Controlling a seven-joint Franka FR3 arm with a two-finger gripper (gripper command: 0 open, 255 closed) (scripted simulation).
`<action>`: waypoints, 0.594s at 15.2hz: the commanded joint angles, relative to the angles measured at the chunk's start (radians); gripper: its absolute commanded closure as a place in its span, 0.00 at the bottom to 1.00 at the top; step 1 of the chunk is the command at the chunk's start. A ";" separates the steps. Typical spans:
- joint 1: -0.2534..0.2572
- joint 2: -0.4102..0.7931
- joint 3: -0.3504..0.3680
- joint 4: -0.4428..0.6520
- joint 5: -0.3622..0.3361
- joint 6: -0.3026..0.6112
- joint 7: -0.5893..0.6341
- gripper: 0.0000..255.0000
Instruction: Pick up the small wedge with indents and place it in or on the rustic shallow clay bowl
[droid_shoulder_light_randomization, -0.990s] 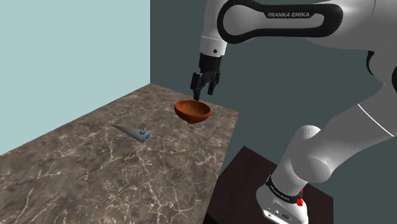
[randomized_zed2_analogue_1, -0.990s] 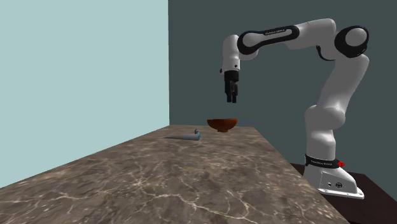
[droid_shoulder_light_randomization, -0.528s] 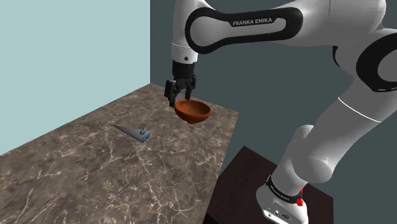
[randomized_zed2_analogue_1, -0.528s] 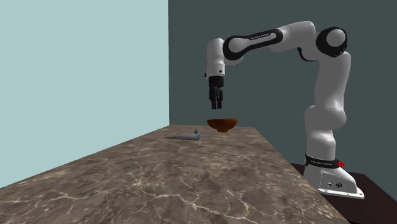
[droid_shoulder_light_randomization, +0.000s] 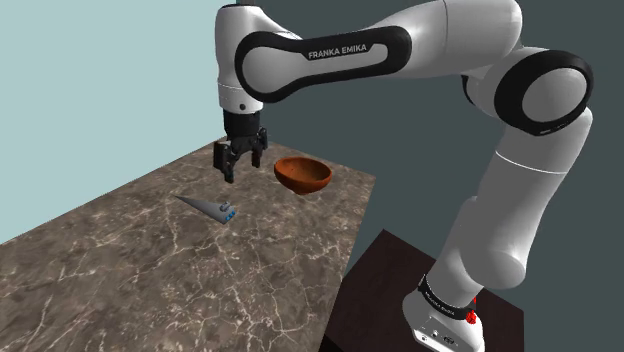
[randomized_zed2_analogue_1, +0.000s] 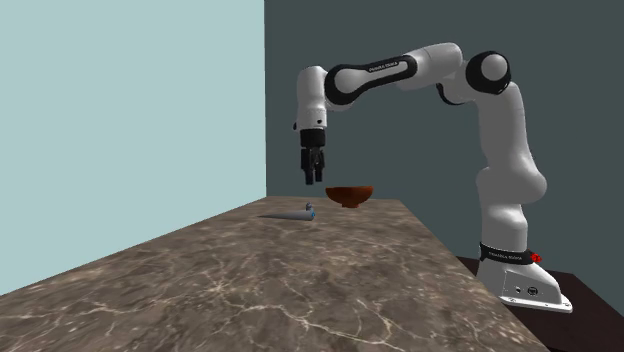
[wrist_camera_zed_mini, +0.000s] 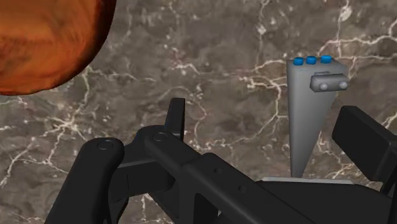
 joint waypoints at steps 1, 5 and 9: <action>0.022 0.085 0.013 0.085 -0.031 -0.006 0.020 0.00; 0.075 0.246 0.027 0.258 -0.092 -0.031 0.048 0.00; 0.108 0.336 0.029 0.350 -0.123 -0.041 0.058 0.00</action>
